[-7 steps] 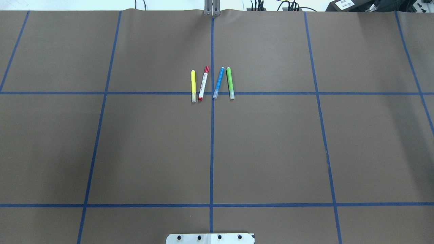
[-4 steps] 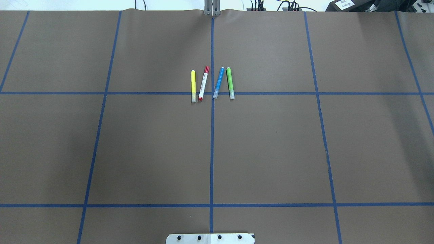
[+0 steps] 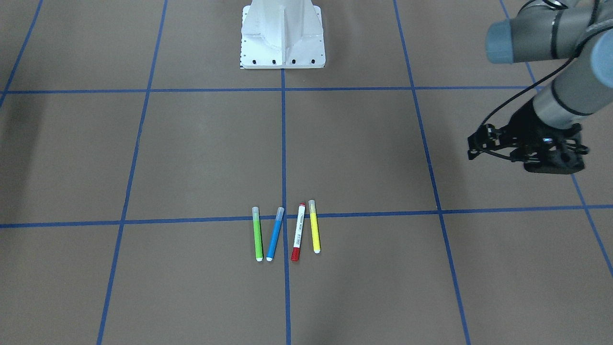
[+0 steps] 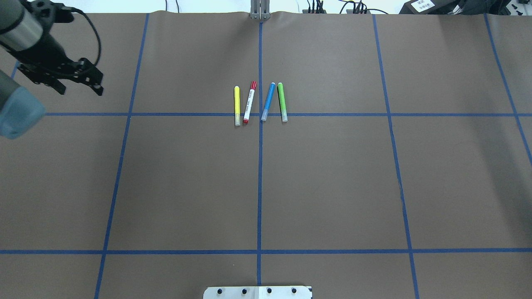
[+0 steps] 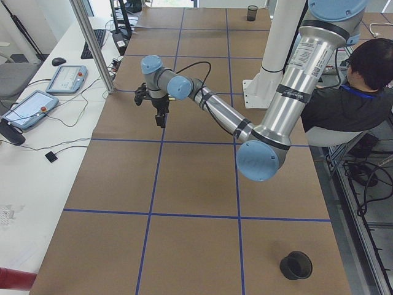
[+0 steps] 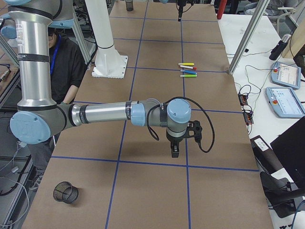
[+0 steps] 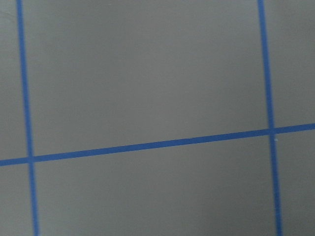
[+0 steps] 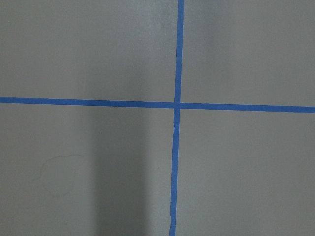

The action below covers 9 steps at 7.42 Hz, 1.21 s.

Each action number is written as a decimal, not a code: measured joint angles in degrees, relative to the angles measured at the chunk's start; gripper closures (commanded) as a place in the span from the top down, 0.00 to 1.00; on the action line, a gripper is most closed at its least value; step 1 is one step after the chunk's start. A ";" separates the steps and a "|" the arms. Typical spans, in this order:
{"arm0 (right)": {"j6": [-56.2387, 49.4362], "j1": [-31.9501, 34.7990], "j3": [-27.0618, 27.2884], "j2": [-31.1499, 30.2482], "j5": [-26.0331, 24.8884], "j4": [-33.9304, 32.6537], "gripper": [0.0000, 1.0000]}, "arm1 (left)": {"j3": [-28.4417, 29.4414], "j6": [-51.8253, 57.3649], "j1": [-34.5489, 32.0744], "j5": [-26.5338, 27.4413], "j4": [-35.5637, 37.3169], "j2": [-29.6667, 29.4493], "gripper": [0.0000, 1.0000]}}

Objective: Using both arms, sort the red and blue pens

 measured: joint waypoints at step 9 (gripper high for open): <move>0.10 -1.09 1.15 0.03 2.20 -0.35 1.00 | 31.64 -19.63 17.88 14.54 -19.70 -28.50 0.87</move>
